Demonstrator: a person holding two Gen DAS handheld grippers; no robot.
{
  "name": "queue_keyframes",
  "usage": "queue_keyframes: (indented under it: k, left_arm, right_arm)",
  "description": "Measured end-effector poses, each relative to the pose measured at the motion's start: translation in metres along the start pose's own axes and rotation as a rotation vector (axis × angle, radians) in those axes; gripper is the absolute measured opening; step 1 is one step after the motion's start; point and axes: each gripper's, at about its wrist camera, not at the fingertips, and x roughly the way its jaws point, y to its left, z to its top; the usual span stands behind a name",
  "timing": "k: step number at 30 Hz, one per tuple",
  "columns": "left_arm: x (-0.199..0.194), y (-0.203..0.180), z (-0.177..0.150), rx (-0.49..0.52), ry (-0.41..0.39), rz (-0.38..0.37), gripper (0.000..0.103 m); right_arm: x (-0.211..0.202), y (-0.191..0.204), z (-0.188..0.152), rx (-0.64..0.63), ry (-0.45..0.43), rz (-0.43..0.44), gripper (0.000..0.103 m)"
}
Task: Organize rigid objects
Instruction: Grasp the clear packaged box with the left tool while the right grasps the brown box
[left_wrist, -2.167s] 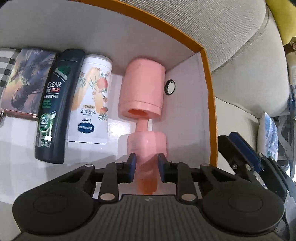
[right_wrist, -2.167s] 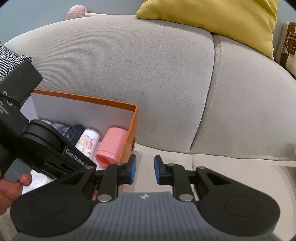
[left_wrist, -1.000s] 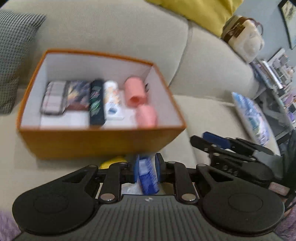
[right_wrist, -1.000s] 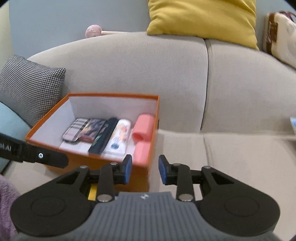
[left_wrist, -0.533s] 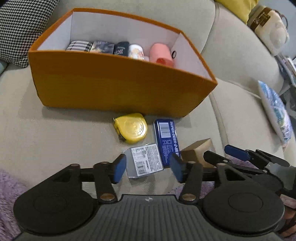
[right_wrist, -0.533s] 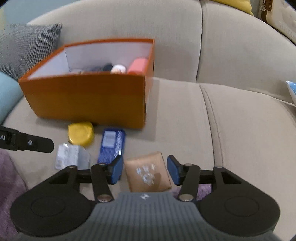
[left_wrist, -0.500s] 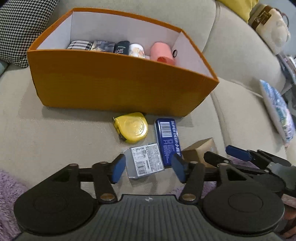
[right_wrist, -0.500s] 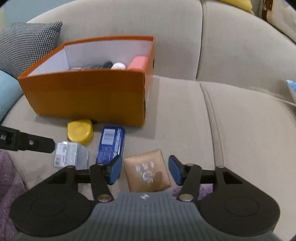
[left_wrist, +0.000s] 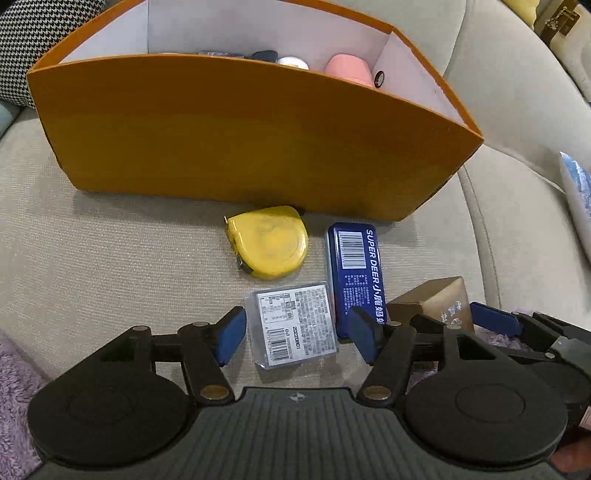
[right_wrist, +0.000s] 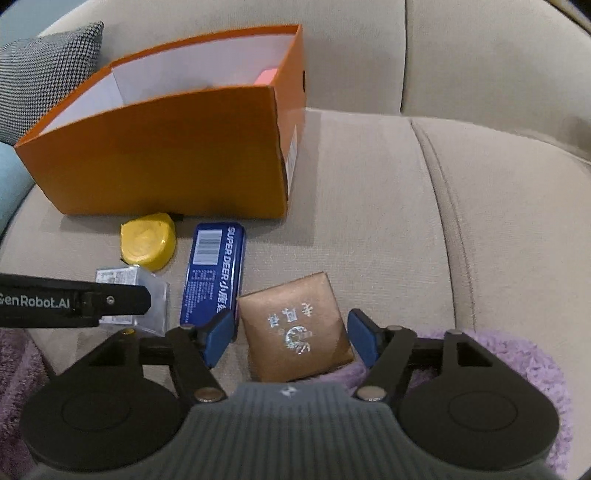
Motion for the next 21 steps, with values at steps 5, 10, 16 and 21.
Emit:
queue_keyframes:
  k: [5,10,16,21]
  left_arm:
    - [0.008,0.002,0.001,-0.006,0.024,0.008,0.065]
    - [0.009,0.002,0.001,0.006,0.026,-0.004,0.059]
    - [0.002,0.007,-0.002,0.019,0.033,-0.018,0.058]
    - [-0.010,0.017,-0.005,0.025,0.027,-0.034,0.057]
  right_arm:
    - [0.008,-0.006,0.004,0.044,0.028,0.019,0.069]
    - [0.010,-0.004,0.005,0.032,0.036,0.006,0.068]
    - [0.010,0.000,0.004,0.013,0.032,-0.008,0.067]
    - [0.007,0.004,0.002,-0.005,0.030,-0.028,0.066]
